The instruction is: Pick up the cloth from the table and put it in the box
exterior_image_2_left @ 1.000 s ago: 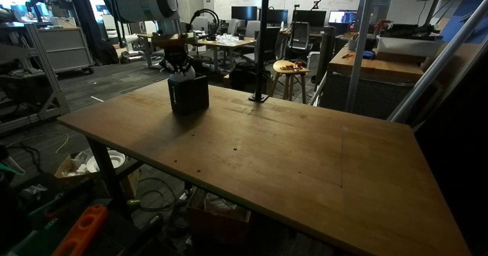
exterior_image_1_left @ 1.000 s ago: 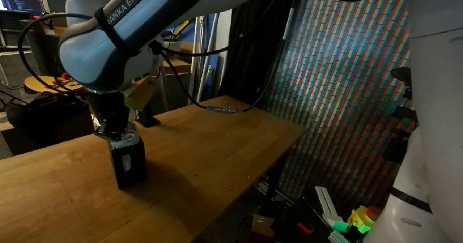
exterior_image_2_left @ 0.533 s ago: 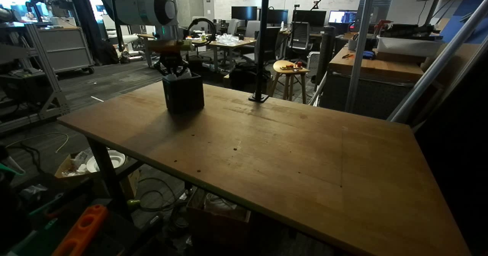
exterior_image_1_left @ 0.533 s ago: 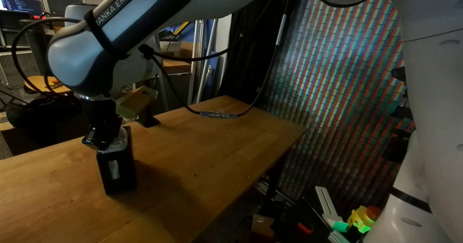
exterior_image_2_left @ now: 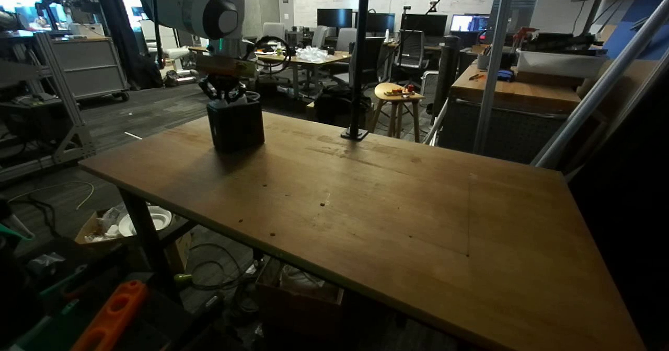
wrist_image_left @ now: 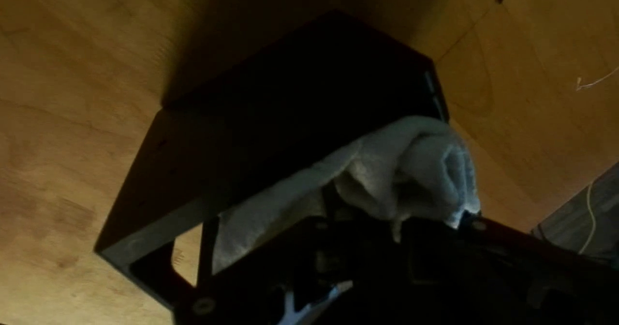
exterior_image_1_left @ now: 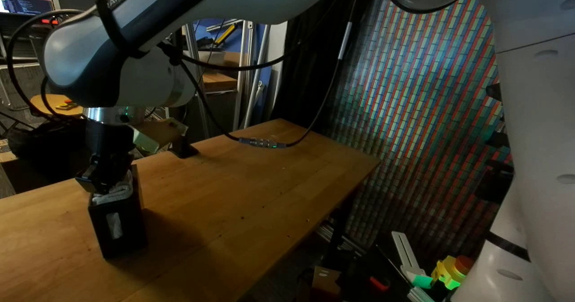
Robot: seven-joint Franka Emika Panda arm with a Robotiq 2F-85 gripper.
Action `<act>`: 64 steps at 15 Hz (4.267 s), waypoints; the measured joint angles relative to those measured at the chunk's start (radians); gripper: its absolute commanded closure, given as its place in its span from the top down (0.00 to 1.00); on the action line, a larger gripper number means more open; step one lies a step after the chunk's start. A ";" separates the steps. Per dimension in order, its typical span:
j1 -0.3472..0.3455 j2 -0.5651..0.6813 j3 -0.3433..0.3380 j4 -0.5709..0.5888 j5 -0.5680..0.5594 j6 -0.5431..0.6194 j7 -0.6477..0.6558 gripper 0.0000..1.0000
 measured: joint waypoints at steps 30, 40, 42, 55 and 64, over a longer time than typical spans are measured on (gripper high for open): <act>0.051 -0.039 -0.041 0.107 -0.106 -0.130 0.066 0.62; 0.050 -0.071 -0.084 0.133 -0.156 -0.236 0.032 0.00; 0.050 -0.070 -0.083 0.135 -0.156 -0.247 -0.013 0.00; 0.057 0.042 -0.052 0.222 -0.156 -0.265 -0.293 0.00; 0.056 0.125 -0.050 0.245 -0.143 -0.265 -0.318 0.00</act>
